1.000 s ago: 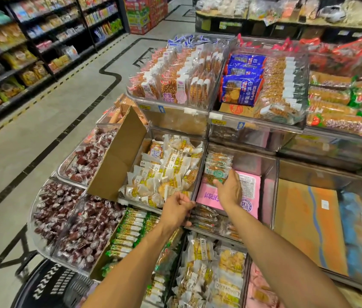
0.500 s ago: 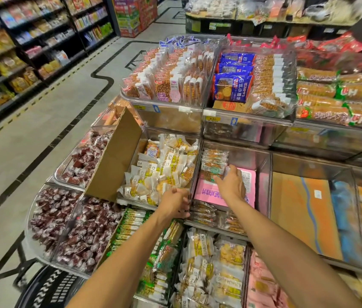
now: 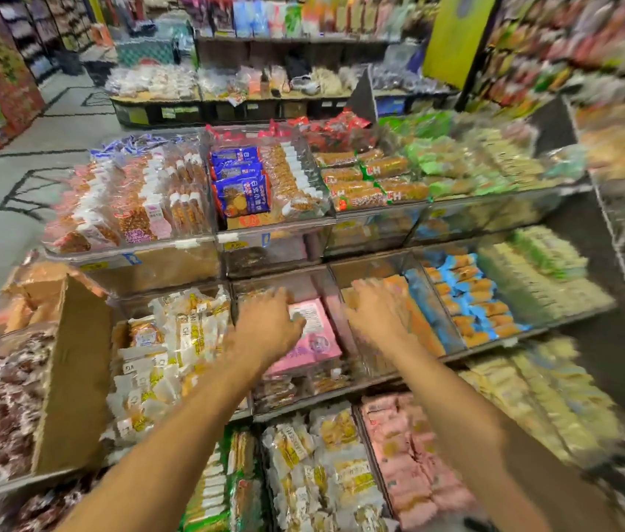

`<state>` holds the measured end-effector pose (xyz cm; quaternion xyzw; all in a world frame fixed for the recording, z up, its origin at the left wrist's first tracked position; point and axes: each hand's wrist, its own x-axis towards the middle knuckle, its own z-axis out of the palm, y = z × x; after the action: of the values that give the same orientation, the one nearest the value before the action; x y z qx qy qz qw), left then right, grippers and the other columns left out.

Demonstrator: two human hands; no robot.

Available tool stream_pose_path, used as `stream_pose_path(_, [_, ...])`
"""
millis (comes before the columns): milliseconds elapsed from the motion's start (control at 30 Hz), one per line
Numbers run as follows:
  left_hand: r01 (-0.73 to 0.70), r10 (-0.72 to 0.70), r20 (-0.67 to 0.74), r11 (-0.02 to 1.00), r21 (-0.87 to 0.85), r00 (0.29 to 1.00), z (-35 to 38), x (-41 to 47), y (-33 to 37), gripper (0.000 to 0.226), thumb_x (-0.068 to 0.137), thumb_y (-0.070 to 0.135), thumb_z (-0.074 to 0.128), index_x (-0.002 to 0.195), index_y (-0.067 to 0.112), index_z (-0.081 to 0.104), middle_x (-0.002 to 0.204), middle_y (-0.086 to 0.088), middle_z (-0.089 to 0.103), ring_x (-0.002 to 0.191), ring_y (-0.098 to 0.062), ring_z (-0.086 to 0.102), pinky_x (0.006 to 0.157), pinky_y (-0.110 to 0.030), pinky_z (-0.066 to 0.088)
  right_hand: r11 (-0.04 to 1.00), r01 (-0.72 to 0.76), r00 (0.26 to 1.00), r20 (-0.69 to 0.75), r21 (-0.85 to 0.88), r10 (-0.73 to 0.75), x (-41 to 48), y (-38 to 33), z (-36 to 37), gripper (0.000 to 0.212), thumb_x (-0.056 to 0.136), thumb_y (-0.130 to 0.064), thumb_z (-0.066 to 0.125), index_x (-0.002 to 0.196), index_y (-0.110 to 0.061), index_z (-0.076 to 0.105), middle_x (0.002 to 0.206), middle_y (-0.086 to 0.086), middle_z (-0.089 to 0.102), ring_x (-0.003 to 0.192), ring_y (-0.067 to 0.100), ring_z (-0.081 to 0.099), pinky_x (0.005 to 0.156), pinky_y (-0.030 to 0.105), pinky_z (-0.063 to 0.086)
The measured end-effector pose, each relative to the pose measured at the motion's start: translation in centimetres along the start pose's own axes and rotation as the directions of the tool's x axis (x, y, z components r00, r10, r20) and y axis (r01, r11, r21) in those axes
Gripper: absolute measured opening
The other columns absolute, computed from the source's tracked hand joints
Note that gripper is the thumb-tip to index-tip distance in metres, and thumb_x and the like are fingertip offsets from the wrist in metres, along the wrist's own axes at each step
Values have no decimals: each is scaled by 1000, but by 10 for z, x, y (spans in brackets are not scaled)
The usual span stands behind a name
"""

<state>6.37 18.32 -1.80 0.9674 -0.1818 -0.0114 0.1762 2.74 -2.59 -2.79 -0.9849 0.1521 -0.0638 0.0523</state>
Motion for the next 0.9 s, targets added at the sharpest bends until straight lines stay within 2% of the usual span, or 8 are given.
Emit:
stream_pose_path(100, [-136,135,15,977,163,991,0,1,40,49,96,48,52,137,21,54,134,-13,61,125,-37,56,102,-46,45,992,-123,992,8,12,123,-28,35,-24,50,94,-59,61,134,-30,64,136,4,64,137,33,49,122,59,24])
stream_pose_path(200, [-268,274,-2,943,198,962,3,-4,81,43,97,47,51,130,20,55,130,-12,62,124,-36,54,98,-47,44,971,-237,971,-23,-2,237,-67,69,-47,54,95,-61,59,138,-29,62,139,1,62,136,31,50,120,57,24])
stream_pose_path(400, [-479,478,79,831,284,875,16,-35,169,52,96,52,53,139,22,55,133,-11,60,126,-34,54,105,-45,41,908,-418,906,-62,17,418,-152,137,-86,56,96,-61,58,141,-28,60,140,2,64,135,29,52,115,56,36])
stream_pose_path(500, [-567,555,129,774,283,822,25,-53,222,52,99,50,50,143,22,50,138,-13,58,131,-36,52,108,-48,39,863,-501,859,-84,64,505,-193,173,-104,60,94,-63,59,144,-28,58,135,6,67,130,31,57,109,50,44])
stream_pose_path(633, [-646,628,160,716,265,761,40,-83,295,58,101,52,48,148,20,47,145,-16,54,136,-40,48,113,-53,38,808,-585,802,-95,70,589,-243,231,-119,57,93,-67,58,133,-26,64,127,7,70,123,33,61,105,47,42])
stream_pose_path(700, [-676,653,175,699,236,737,49,-99,331,61,101,54,48,149,16,47,146,-18,52,138,-41,45,113,-56,38,790,-609,786,-85,68,613,-270,261,-128,59,93,-68,55,136,-28,62,130,8,68,124,34,60,105,48,42])
stream_pose_path(833, [-735,705,209,643,215,678,75,-136,398,53,101,50,51,140,15,49,137,-19,55,131,-41,48,106,-51,40,753,-655,748,-93,53,657,-321,322,-133,68,93,-71,51,143,-26,58,125,8,70,122,34,61,104,48,45])
stream_pose_path(900, [-746,717,207,639,186,666,92,-153,426,52,100,48,52,140,15,49,134,-19,57,128,-41,50,106,-50,40,734,-677,728,-100,52,678,-343,352,-129,65,93,-69,53,140,-26,60,119,6,72,117,32,64,99,48,47])
